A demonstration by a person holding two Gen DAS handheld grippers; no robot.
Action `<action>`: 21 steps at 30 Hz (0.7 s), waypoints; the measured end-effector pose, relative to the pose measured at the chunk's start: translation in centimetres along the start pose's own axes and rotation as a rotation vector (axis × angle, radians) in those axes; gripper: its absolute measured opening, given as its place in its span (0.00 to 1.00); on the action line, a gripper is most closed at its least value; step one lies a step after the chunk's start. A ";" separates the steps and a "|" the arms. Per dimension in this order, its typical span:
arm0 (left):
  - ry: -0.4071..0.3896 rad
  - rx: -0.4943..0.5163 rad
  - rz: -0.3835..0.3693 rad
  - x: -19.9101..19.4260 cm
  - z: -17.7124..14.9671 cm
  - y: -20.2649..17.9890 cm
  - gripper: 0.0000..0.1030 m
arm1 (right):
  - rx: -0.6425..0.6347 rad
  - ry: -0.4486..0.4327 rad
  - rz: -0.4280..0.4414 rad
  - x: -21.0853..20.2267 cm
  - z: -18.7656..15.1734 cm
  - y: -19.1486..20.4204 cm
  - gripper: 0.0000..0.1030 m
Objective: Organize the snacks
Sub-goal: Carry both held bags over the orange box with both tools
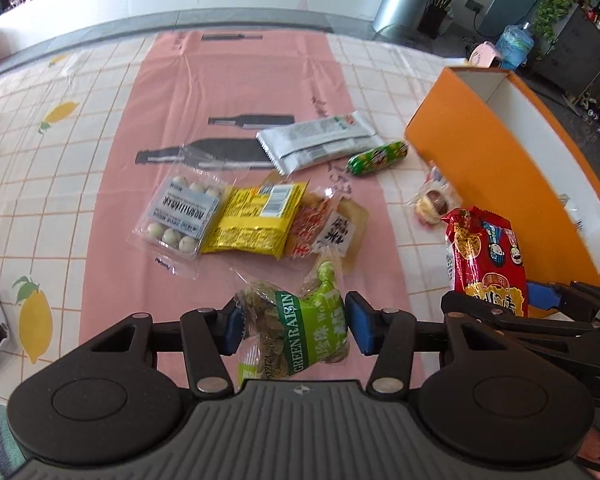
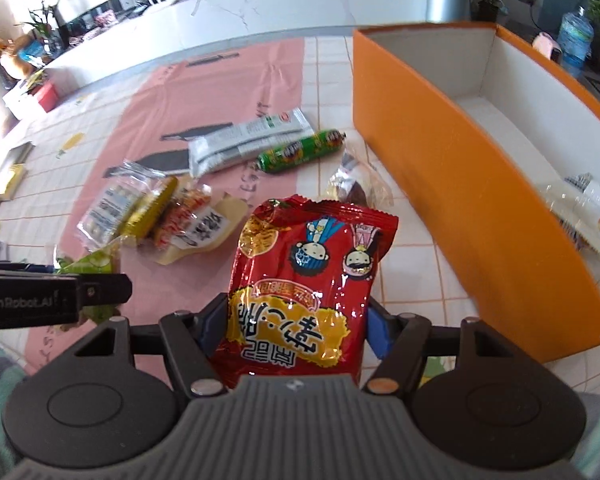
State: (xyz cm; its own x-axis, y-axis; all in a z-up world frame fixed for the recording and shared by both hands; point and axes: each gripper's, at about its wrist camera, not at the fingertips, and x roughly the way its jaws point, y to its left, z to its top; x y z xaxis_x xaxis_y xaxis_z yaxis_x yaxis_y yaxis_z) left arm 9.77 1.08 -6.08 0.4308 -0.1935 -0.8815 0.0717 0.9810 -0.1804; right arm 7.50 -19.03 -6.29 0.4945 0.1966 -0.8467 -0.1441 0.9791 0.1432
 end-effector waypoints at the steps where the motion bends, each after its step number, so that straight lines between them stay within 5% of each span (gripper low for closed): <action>1: -0.012 0.004 -0.008 -0.6 0.1 -0.4 0.57 | -0.016 -0.011 0.011 -0.8 0.2 -0.2 0.64; 15: -0.147 0.213 -0.116 -5.6 3.6 -11.3 0.53 | -0.123 -0.095 0.034 -11.1 4.5 -7.9 0.64; 21: -0.150 0.289 -0.188 -4.8 6.0 -16.4 0.53 | -0.141 -0.106 -0.033 -12.6 6.2 -12.0 0.64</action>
State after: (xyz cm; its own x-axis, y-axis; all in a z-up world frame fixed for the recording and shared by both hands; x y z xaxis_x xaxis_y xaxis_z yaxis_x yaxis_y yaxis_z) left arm 11.91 -13.97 3.71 0.5113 -0.3876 -0.7671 0.4042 0.8961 -0.1834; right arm 8.33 -32.90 5.83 0.5874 0.1765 -0.7898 -0.2419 0.9696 0.0367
